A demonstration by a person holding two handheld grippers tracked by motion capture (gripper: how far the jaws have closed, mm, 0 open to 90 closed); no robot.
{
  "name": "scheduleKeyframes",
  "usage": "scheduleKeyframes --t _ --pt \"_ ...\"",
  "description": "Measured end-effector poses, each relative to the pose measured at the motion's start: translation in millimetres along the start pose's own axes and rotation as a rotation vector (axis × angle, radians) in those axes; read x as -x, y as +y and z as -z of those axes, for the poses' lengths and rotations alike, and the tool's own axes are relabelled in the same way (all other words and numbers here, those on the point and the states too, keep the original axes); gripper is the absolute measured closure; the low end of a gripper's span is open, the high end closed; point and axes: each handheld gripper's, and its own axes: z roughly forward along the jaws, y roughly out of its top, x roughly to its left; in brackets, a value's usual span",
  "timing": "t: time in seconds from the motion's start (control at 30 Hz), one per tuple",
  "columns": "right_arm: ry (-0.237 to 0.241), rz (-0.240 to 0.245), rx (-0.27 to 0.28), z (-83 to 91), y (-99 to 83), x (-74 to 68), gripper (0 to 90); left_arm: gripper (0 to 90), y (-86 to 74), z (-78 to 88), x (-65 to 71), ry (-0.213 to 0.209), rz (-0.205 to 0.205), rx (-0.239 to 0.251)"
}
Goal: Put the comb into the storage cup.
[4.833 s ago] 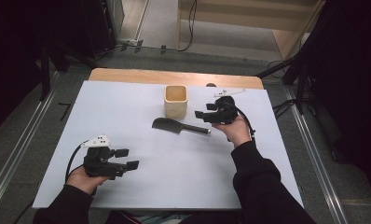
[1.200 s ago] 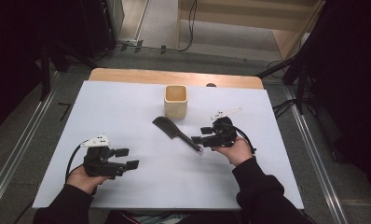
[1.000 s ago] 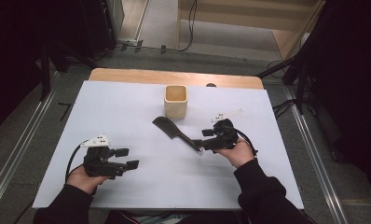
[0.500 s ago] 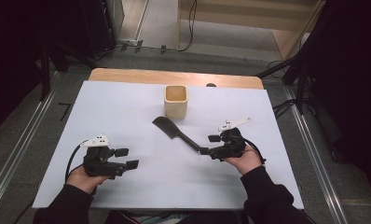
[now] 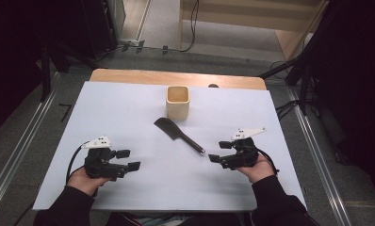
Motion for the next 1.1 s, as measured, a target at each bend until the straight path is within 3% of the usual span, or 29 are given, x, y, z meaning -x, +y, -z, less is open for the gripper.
scheduleKeyframes --t 0.6,1.1 --pt "-0.024 -0.030 0.035 27.5 -34.8 -5.1 23.1 27.2 0.0 0.6 -0.5 0.002 0.003 0.002" --pt "-0.027 -0.034 0.052 25.6 -32.2 -2.3 20.1 27.1 0.7 0.4 -0.3 -0.001 -0.002 0.003"
